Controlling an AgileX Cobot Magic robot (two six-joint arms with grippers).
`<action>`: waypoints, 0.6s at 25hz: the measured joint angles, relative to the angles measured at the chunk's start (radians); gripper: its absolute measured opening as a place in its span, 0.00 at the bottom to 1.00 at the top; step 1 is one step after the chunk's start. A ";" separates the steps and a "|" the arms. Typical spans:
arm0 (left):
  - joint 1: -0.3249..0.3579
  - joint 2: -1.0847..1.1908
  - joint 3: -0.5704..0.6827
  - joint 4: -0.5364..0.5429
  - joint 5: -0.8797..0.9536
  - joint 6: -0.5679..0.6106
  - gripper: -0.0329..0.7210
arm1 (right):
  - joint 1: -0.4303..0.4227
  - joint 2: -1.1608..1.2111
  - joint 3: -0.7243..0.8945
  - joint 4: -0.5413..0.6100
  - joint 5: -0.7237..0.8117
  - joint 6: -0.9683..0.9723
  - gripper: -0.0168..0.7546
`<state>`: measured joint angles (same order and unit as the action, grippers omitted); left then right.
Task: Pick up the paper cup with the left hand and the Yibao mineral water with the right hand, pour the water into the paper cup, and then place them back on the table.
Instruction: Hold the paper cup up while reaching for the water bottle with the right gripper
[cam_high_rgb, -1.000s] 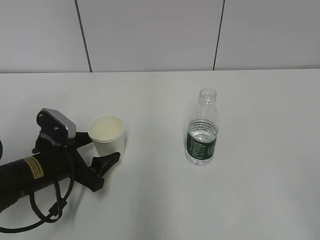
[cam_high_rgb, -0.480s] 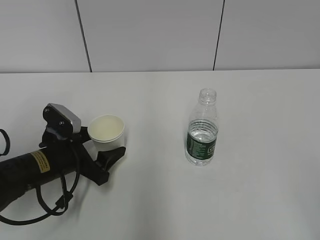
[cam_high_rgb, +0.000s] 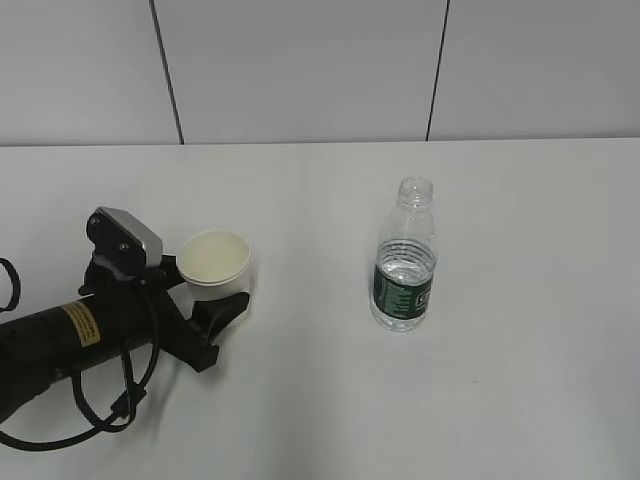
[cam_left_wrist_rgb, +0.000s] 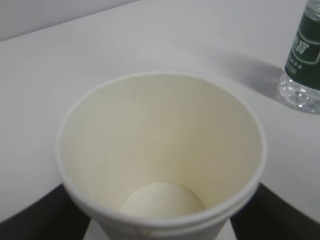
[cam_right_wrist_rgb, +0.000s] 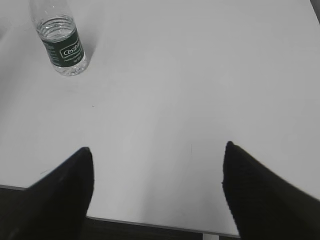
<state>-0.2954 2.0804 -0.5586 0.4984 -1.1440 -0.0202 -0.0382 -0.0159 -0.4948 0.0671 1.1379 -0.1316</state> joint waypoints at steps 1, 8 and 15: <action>0.000 0.000 0.000 0.000 0.000 0.000 0.74 | 0.000 0.000 0.000 0.000 0.000 0.000 0.79; 0.000 0.000 0.000 0.000 -0.001 0.000 0.66 | 0.000 0.000 0.000 0.000 0.000 0.000 0.79; 0.000 0.000 0.000 0.028 -0.002 0.000 0.62 | 0.000 0.000 0.000 0.000 0.000 0.000 0.79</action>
<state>-0.2954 2.0804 -0.5586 0.5259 -1.1458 -0.0202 -0.0382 -0.0159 -0.4948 0.0671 1.1379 -0.1316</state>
